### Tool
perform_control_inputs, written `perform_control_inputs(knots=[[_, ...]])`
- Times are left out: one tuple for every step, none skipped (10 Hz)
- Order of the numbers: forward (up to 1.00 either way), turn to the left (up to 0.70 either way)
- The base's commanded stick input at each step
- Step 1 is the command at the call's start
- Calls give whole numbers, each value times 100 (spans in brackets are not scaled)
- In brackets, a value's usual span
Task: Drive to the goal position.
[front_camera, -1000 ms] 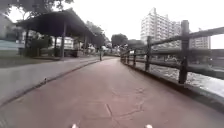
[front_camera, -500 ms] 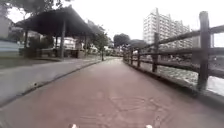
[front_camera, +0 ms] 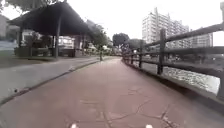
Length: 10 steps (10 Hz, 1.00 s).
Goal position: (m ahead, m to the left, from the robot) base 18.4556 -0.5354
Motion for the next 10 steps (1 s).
perform_control_inputs(knots=[[100, 0], [100, 0], [100, 0], [100, 0], [100, 0], [100, 0], [100, 0], [100, 0], [100, 0], [100, -16]])
